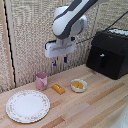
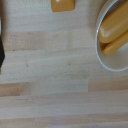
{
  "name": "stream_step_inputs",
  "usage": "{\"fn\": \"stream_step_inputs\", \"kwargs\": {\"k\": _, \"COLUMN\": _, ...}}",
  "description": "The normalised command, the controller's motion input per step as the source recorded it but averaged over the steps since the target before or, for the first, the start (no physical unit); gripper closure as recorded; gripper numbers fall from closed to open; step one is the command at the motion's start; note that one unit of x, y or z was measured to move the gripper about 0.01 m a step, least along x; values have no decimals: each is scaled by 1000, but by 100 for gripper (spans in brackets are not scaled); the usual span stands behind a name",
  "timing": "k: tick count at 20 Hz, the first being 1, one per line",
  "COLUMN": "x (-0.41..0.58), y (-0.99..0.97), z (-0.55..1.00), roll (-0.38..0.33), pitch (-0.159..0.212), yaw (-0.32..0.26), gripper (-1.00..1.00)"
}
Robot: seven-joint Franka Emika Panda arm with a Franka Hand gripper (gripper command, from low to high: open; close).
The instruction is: Bring your hand's grasp to the bread. Hold the bread tenderly using the grip of your hand. Carefully pick up the bread and hover it over the white plate. Politely place it atop the plate.
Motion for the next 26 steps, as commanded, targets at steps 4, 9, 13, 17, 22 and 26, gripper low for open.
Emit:
{"fn": "stream_step_inputs", "kwargs": {"k": 4, "x": 74, "y": 40, "z": -444, "roll": -60, "pitch": 17, "yaw": 103, "gripper": -100}}
{"fn": "stream_step_inputs", "kwargs": {"k": 9, "x": 10, "y": -10, "z": -418, "roll": -19, "pitch": 0, "yaw": 19, "gripper": -100}}
{"fn": "stream_step_inputs", "kwargs": {"k": 13, "x": 16, "y": -74, "z": -336, "roll": 0, "pitch": 0, "yaw": 22, "gripper": -100}}
{"fn": "stream_step_inputs", "kwargs": {"k": 17, "x": 101, "y": 0, "z": -316, "roll": -1, "pitch": -12, "yaw": 43, "gripper": -100}}
{"fn": "stream_step_inputs", "kwargs": {"k": 22, "x": 106, "y": -1, "z": -283, "roll": -8, "pitch": -11, "yaw": 49, "gripper": -100}}
{"fn": "stream_step_inputs", "kwargs": {"k": 26, "x": 55, "y": -1, "z": -241, "roll": -21, "pitch": 0, "yaw": 39, "gripper": -100}}
